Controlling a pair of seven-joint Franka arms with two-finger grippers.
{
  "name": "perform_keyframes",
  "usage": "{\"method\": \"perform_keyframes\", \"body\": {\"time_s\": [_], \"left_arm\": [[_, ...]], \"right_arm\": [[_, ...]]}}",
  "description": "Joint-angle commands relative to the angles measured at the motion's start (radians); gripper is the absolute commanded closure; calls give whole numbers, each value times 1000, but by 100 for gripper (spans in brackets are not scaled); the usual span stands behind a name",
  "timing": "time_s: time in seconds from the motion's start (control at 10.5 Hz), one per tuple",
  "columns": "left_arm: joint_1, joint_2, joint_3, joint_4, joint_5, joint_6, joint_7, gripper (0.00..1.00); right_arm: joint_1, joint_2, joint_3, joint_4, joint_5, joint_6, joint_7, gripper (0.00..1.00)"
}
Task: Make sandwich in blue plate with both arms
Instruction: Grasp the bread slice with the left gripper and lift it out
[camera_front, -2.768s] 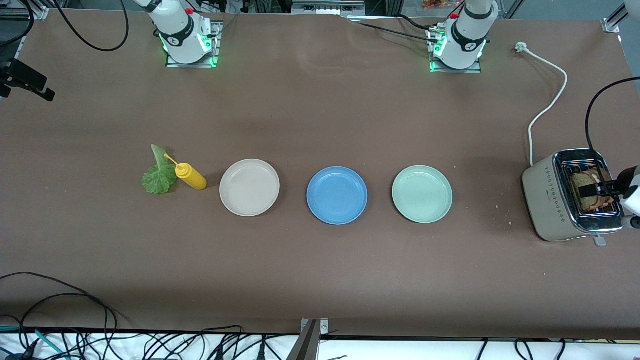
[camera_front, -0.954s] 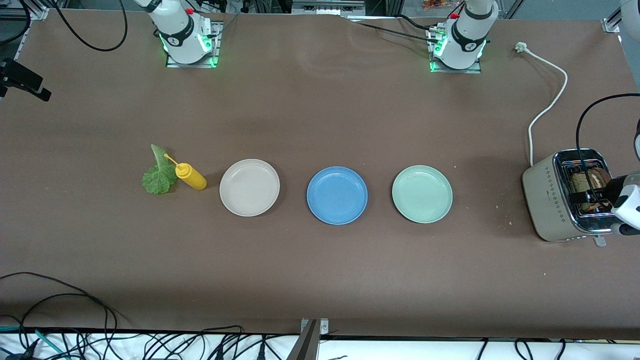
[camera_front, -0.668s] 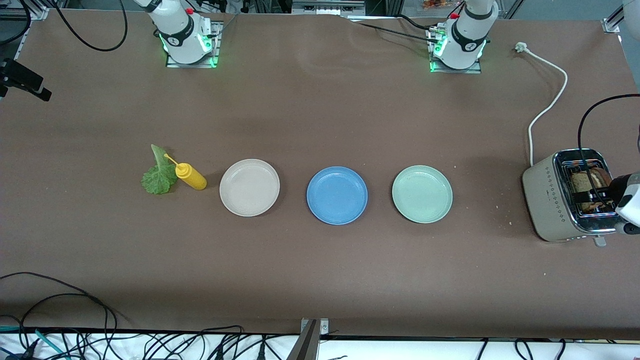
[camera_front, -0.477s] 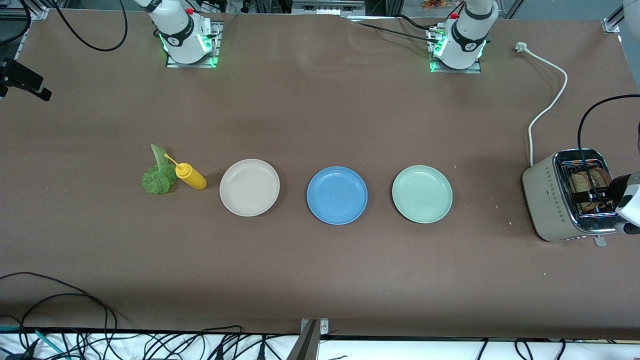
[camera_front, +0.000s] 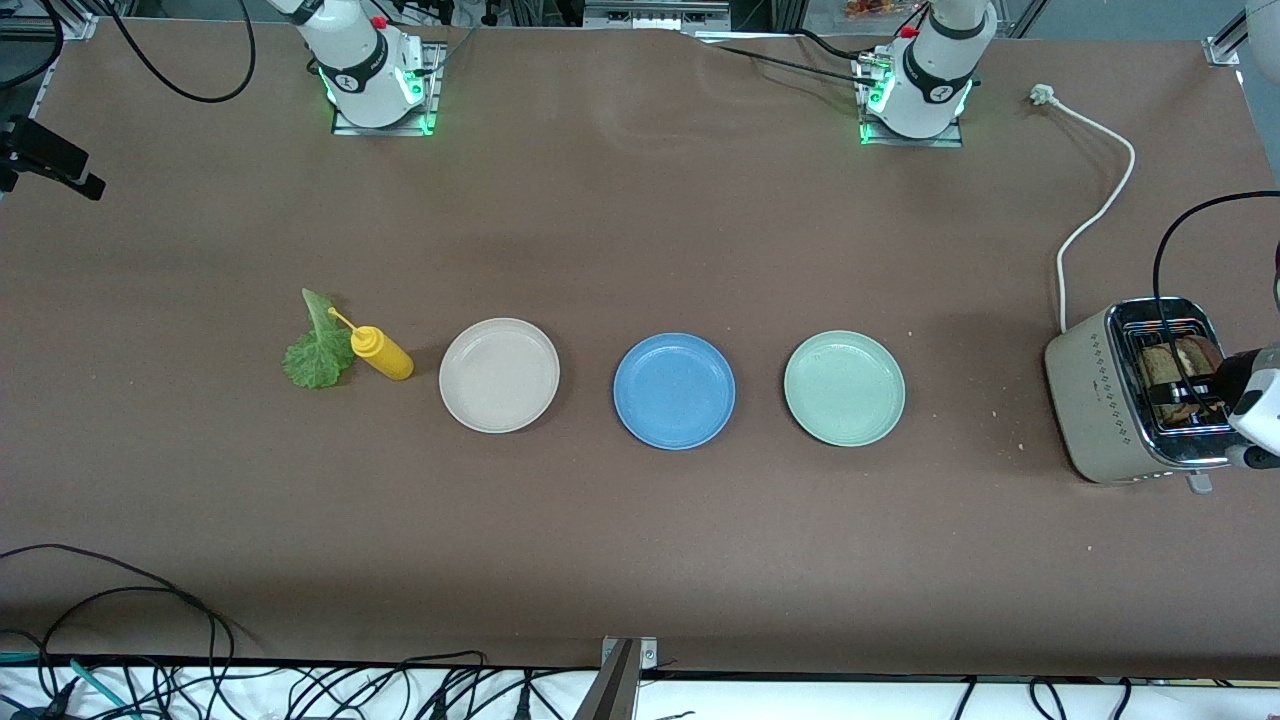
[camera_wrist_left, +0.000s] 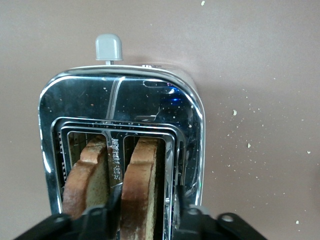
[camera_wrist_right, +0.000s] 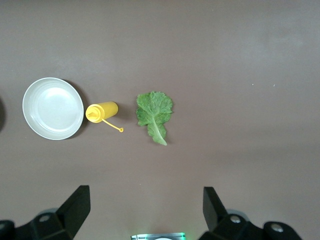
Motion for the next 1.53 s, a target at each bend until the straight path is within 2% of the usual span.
{"method": "perform_keyframes", "body": {"time_s": [0.0, 0.1, 0.19, 0.48, 1.15, 1.43], "left_arm": [[7, 1, -4, 6, -24, -5, 46, 91], [9, -1, -4, 6, -24, -5, 47, 99], [9, -5, -4, 6, -24, -6, 50, 100], [30, -38, -7, 16, -25, -37, 111, 100], [27, -212, -10, 21, -30, -179, 171, 100], [19, -236, -36, 23, -28, -189, 171, 100]], "right_arm": [[-4, 0, 1, 21, 13, -26, -4, 0], [-4, 0, 1, 21, 13, -26, -4, 0], [-4, 2, 1, 21, 13, -26, -4, 0], [-4, 2, 2, 21, 15, -27, -4, 0], [-1, 2, 2, 21, 15, -26, -1, 0], [-1, 2, 2, 21, 15, -26, -1, 0]]}}
